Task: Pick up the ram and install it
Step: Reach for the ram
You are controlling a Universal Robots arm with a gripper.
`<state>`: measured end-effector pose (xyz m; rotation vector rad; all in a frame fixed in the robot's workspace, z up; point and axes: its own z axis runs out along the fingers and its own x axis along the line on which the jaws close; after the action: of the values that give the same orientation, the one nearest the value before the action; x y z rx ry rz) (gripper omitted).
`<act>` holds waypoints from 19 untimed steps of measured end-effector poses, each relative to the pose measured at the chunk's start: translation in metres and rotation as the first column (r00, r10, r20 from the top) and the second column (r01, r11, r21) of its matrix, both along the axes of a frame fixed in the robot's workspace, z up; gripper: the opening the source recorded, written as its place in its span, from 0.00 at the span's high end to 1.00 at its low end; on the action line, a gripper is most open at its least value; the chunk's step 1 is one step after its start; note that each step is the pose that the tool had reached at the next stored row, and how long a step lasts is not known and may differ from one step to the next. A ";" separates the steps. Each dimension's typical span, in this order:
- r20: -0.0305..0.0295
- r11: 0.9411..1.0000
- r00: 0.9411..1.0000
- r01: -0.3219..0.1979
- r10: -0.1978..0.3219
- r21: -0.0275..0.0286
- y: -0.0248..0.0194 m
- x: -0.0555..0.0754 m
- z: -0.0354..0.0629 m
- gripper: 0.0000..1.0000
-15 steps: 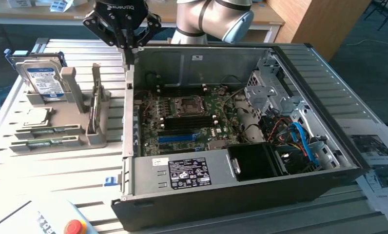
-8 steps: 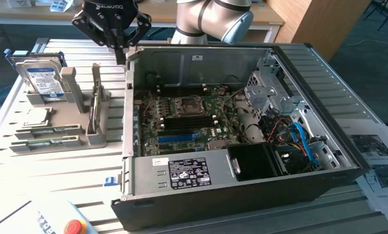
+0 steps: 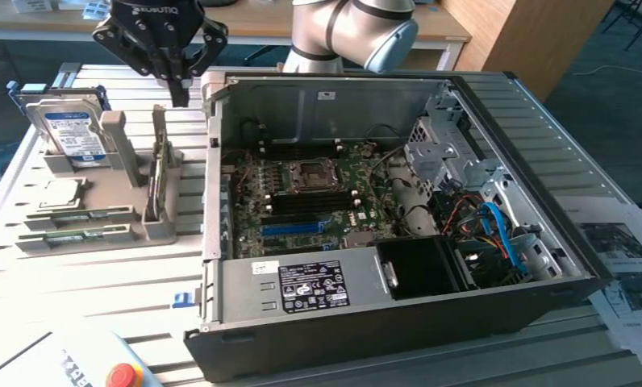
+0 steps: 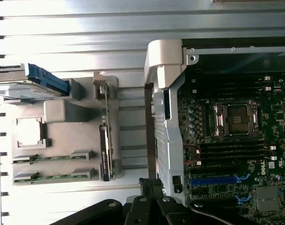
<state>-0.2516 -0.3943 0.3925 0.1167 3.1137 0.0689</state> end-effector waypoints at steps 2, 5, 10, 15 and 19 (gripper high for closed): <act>0.000 1.000 1.000 0.000 0.000 0.000 0.0000 -0.004 0.0000 0.90; 0.000 1.000 1.000 0.000 0.000 0.000 0.0001 -0.011 0.0000 0.90; 0.000 1.000 1.000 0.000 0.000 0.000 0.0001 -0.021 -0.0001 0.90; 0.000 1.000 1.000 0.000 0.000 0.000 0.0001 -0.025 -0.0001 0.90; 0.000 1.000 1.000 0.000 0.000 0.000 0.0001 -0.025 -0.0001 0.90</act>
<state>-0.2762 -0.3943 0.3924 0.1165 3.1138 0.0689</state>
